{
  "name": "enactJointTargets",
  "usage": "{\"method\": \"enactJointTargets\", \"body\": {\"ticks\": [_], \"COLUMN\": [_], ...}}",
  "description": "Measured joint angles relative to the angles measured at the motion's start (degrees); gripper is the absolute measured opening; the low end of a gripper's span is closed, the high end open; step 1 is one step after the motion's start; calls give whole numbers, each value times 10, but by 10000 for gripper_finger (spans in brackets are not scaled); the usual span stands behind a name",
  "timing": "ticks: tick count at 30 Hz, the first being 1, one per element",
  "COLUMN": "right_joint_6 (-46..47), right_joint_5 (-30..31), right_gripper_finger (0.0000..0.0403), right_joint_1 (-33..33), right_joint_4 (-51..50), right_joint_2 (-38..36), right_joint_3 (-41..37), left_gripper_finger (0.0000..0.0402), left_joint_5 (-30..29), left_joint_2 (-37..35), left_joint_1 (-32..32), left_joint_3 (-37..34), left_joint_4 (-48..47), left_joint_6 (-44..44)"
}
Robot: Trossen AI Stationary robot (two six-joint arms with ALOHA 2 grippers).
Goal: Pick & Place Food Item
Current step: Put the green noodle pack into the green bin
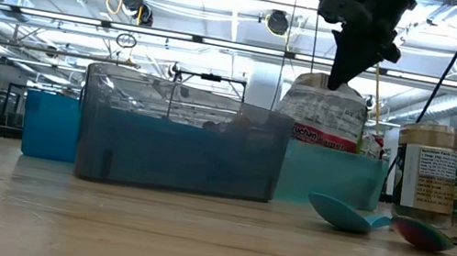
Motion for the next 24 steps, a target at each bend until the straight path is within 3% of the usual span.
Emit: {"method": "enactJointTargets", "body": {"ticks": [24], "right_joint_6": [82], "right_joint_5": [-35], "right_gripper_finger": [0], "right_joint_1": [5], "right_joint_4": [-7], "right_joint_2": [0], "right_joint_3": [-58], "left_gripper_finger": [147], "left_joint_5": [0], "left_joint_2": [0], "left_joint_1": [0], "left_joint_3": [0], "left_joint_4": [0], "left_joint_6": [0]}}
